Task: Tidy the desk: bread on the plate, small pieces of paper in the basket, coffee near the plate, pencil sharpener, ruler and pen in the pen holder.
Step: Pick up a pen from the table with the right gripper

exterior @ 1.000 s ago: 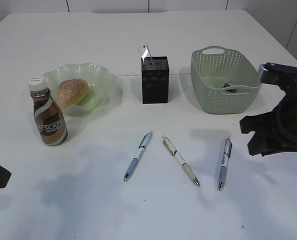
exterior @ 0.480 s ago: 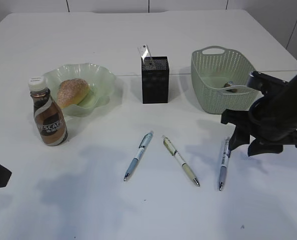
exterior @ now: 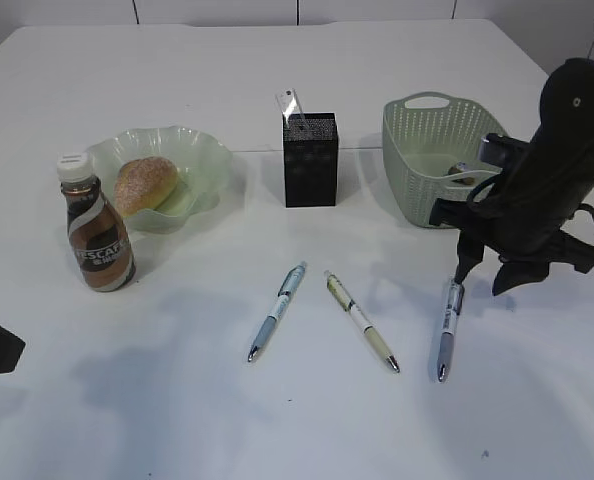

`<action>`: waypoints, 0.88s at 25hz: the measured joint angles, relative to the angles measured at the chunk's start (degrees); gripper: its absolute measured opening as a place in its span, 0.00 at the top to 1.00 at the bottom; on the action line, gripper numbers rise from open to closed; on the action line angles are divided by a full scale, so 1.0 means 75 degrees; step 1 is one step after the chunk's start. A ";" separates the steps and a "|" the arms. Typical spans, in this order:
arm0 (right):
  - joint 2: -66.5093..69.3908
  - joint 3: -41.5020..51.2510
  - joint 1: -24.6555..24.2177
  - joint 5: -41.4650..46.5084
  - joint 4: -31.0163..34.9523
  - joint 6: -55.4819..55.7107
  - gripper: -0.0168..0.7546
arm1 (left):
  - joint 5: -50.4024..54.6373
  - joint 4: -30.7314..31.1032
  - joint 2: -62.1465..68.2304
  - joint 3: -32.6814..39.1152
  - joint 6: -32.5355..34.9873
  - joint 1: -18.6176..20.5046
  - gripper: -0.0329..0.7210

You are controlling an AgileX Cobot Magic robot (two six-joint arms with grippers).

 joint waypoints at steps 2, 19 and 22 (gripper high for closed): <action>0.0199 -0.0131 0.0000 0.0123 0.0000 0.0109 0.52 | 0.0000 -0.0012 0.0000 0.0000 0.0000 0.0000 0.42; 0.1011 -0.0831 0.0389 0.0260 -0.0248 0.0714 0.52 | -0.0018 -0.0052 0.0000 0.0000 0.0000 0.0000 0.42; 0.1097 -0.0893 0.0437 0.0327 -0.0258 0.0891 0.52 | -0.0018 -0.0052 0.0000 0.0000 0.0000 0.0000 0.42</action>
